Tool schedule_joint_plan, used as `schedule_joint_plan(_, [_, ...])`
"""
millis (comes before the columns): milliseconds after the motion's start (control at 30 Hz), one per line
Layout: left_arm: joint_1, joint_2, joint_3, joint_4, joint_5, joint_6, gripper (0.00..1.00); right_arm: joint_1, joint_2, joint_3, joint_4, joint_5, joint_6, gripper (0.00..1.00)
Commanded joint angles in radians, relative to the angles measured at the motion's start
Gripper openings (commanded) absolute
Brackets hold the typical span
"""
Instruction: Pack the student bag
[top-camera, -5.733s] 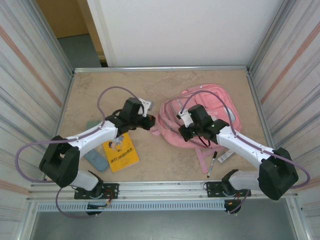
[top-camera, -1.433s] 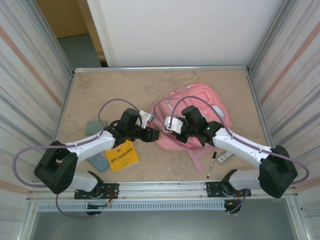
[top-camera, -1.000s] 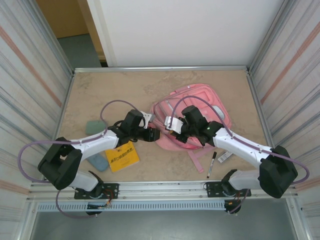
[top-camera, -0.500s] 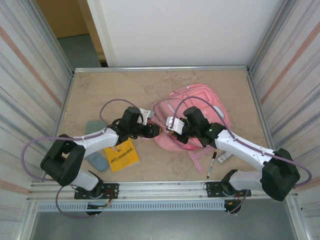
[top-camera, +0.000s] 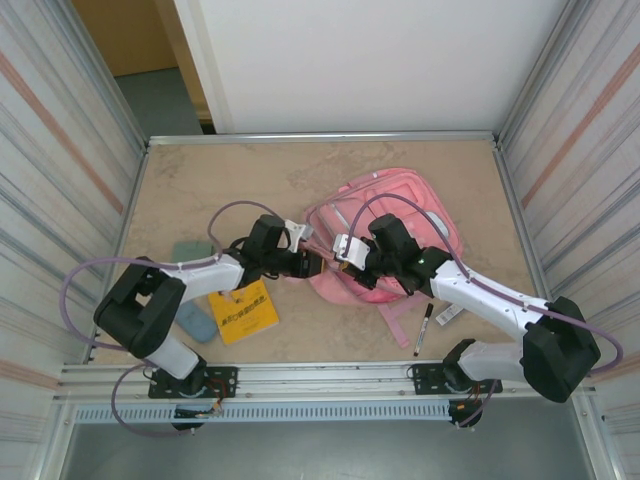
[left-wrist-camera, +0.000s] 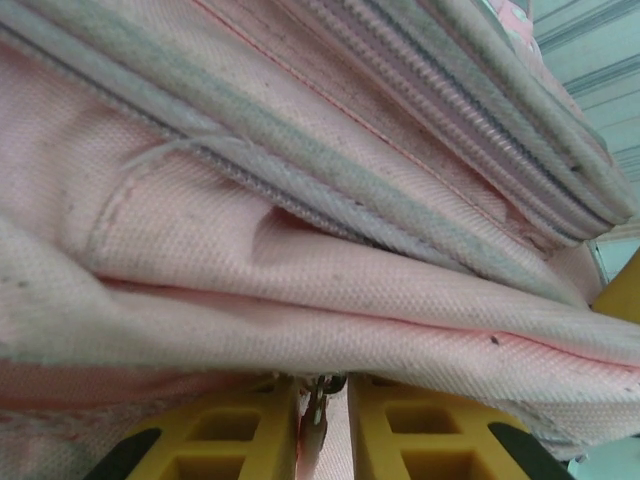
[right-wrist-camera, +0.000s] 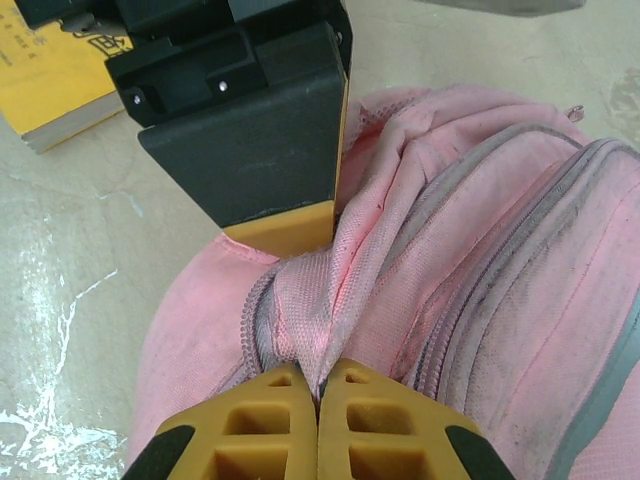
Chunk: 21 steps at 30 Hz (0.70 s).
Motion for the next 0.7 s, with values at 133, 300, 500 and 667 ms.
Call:
schedule_joint_plan(133, [-0.017,0.021,-0.010,0.033,0.054,0.098,0.01,-0.006,-0.047,0.008,0.093,-0.070,0.002,0.00])
schedule_joint_plan(300, [0.017,-0.078,-0.050,0.009,-0.021,0.098,0.00,-0.015,-0.045,0.012,0.076,-0.055,-0.002,0.00])
schedule_joint_plan(500, [0.060,-0.169,-0.037,-0.141,-0.137,0.130,0.00,-0.036,-0.042,0.013,0.075,-0.036,-0.003,0.00])
schedule_joint_plan(667, [0.085,-0.178,-0.038,-0.188,-0.191,0.152,0.00,-0.045,-0.046,0.003,0.081,-0.022,-0.011,0.00])
